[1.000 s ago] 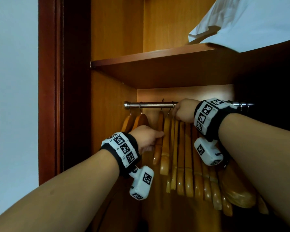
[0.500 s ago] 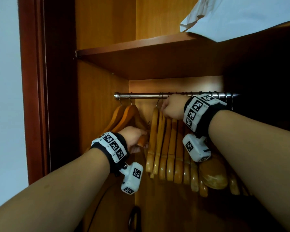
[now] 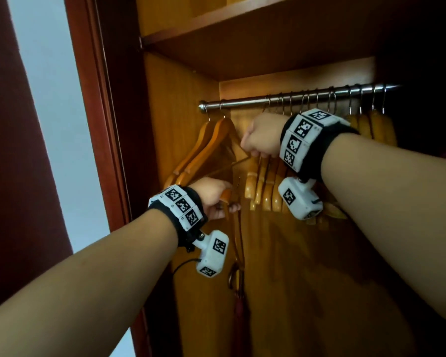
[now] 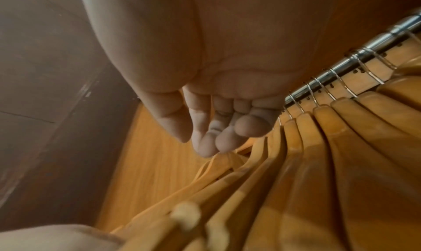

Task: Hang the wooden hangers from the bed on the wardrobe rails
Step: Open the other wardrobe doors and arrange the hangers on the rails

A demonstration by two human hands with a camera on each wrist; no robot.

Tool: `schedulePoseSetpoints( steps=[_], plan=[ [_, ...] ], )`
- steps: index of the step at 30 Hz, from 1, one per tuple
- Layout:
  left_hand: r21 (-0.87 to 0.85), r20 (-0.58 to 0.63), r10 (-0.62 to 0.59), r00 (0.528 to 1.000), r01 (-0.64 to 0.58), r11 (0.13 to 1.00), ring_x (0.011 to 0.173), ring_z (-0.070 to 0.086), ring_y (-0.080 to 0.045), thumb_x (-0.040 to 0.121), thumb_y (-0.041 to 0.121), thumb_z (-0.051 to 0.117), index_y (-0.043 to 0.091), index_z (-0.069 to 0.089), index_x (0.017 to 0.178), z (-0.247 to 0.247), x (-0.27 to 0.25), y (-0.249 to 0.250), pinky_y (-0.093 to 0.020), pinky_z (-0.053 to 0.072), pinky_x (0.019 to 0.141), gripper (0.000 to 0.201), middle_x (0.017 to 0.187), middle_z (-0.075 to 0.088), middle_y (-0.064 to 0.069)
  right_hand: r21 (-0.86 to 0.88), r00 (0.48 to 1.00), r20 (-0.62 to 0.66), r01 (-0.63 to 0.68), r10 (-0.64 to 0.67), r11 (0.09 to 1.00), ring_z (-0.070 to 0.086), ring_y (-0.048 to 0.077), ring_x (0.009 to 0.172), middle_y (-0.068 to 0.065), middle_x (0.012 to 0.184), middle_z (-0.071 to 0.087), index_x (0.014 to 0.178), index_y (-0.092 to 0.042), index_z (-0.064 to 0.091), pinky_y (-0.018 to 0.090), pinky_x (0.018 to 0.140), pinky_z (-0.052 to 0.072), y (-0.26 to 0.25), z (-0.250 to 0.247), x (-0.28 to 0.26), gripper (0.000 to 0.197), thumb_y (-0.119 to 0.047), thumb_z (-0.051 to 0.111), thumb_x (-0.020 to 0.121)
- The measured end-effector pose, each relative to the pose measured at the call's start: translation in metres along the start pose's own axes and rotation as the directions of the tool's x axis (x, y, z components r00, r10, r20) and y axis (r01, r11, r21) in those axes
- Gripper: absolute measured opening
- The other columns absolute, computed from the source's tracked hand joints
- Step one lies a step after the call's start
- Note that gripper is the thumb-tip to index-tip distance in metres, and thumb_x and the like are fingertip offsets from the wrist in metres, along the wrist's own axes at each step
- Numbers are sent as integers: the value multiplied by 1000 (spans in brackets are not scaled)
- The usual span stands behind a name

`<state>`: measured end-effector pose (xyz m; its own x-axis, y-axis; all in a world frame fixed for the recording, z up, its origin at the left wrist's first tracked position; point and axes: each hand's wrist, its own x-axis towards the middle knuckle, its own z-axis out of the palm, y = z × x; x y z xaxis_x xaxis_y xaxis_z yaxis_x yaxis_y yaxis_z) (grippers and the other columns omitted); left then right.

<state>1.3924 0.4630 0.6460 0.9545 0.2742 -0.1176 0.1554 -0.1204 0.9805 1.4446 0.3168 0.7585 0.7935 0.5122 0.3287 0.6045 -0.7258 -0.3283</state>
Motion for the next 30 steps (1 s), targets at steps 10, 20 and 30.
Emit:
schedulePoseSetpoints(
  steps=[10,20,30],
  plan=[
    [-146,3,-24,1000,24,989,60,68,-22,102,17,53,1,59,103,-15,-86,-58,-23,56,51,17,99,66,-27,221,986,163,-55,18,974,60,18,60,4,74,71,106,-12,66,26,53,49,-60,45,-93,18,-20,60,91],
    [-353,95,-97,991,124,927,85,62,-23,104,14,43,3,68,99,-38,-195,-197,-25,48,67,27,83,74,-13,217,891,442,-218,104,951,65,18,47,8,68,72,96,-10,72,25,47,50,-114,182,-228,42,-51,64,88],
    [-661,120,-335,935,327,675,93,68,-30,96,3,60,-7,63,109,-33,-230,-336,-33,58,86,17,101,67,-23,119,679,682,-468,270,876,74,35,74,24,80,73,107,5,64,51,69,61,-107,289,-303,29,-17,67,88]
  ],
)
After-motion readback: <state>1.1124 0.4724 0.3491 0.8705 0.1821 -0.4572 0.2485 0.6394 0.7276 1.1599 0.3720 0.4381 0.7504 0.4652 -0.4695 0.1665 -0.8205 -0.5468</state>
